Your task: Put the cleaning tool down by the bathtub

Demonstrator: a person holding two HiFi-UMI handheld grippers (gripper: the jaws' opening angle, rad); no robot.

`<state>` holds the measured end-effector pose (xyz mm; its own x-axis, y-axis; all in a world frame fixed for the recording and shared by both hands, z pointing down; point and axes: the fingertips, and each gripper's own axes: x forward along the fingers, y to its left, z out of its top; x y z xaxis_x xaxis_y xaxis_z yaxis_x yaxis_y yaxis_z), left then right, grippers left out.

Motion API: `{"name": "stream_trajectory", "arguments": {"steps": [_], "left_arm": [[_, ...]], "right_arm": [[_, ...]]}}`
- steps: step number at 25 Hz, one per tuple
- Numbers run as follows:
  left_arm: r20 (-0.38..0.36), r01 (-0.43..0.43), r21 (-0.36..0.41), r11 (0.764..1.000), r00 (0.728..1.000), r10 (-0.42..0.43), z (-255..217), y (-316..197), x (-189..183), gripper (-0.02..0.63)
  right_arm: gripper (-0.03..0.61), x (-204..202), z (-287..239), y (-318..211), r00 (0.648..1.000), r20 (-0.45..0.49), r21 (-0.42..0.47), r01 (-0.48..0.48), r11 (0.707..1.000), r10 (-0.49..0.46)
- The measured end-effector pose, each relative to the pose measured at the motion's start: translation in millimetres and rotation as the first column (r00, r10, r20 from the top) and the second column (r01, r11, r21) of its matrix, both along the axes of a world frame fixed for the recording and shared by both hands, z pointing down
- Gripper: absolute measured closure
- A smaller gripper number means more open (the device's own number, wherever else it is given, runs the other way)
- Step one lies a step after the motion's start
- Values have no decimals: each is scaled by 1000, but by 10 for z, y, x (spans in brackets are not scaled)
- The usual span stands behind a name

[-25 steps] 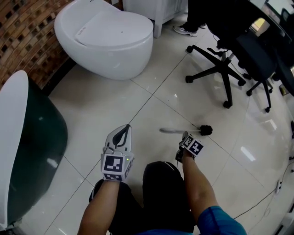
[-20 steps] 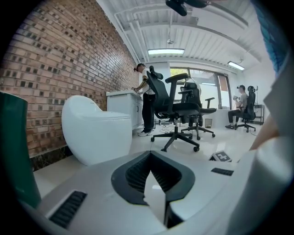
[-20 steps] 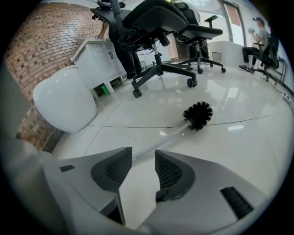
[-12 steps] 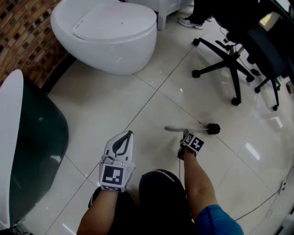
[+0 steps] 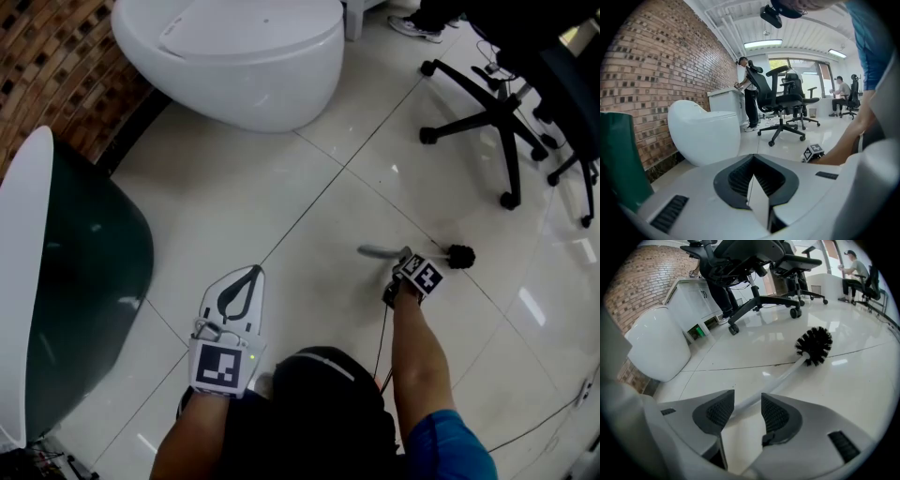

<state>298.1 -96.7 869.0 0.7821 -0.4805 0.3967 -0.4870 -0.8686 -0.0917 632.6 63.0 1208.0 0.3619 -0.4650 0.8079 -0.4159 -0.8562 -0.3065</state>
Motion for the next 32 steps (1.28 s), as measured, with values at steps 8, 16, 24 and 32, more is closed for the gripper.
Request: {"name": "stream_trajectory", "arguments": {"steps": [8, 16, 24, 32], "left_arm": [[61, 36, 16, 999, 997, -37, 4, -46, -316, 615], [52, 17, -16, 1000, 999, -16, 95, -49, -199, 615], [-21, 45, -65, 997, 999, -47, -46, -160, -164, 615], [3, 28, -64, 998, 1000, -28, 15, -113, -95, 615]], "right_arm": [[388, 139, 136, 17, 998, -18, -71, -66, 995, 65], [350, 153, 211, 7, 994, 81, -177, -59, 983, 74], [290, 318, 98, 261, 947, 86, -173, -291, 941, 309], [298, 89, 214, 504, 971, 46, -384, -198, 902, 233]]}}
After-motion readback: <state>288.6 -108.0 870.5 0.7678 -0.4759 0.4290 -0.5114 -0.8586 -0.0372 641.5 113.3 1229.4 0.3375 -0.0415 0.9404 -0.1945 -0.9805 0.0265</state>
